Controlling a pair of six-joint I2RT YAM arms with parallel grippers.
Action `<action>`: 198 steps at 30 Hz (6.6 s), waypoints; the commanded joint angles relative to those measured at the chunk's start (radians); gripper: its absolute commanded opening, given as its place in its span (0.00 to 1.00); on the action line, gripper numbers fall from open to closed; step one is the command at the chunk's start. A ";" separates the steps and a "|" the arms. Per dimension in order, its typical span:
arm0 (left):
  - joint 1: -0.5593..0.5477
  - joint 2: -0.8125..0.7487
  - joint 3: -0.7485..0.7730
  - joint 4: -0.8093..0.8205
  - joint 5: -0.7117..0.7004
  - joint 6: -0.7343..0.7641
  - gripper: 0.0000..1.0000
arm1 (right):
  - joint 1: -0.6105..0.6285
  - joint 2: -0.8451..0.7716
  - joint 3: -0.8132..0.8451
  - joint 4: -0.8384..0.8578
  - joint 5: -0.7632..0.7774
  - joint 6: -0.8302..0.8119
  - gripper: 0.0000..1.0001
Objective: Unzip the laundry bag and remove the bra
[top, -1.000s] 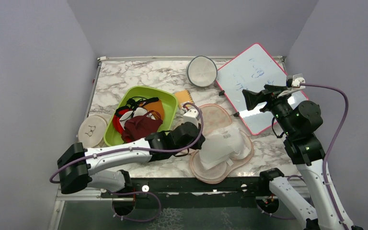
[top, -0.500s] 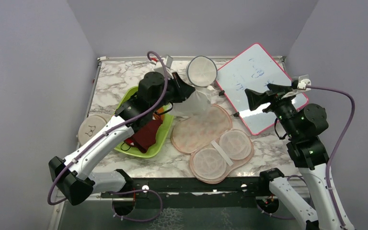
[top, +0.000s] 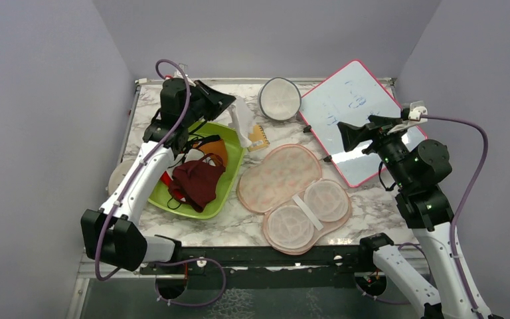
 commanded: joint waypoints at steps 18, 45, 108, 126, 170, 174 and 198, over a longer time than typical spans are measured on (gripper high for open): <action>0.200 -0.484 -0.547 -0.117 -0.039 -0.059 0.00 | 0.008 0.011 0.002 0.021 -0.008 0.014 1.00; 0.205 -0.676 -0.596 -0.660 -0.207 0.310 0.00 | 0.008 -0.012 -0.006 0.012 -0.026 0.022 1.00; -0.366 -0.240 -0.331 -0.231 -0.264 0.932 0.60 | 0.008 0.045 -0.010 0.040 -0.098 0.059 1.00; -0.434 0.537 0.148 -0.235 -0.123 1.435 0.47 | 0.008 0.034 -0.002 0.032 -0.063 0.030 1.00; -0.483 0.485 0.239 -0.501 -0.181 0.894 0.00 | 0.008 -0.005 0.028 0.020 -0.044 0.036 1.00; -0.567 0.449 0.217 -0.493 -0.215 0.731 0.00 | 0.008 -0.022 0.033 0.025 -0.043 0.043 1.00; -0.951 0.633 0.117 -0.109 -0.295 0.282 0.00 | 0.008 -0.049 0.039 0.003 -0.023 0.043 1.00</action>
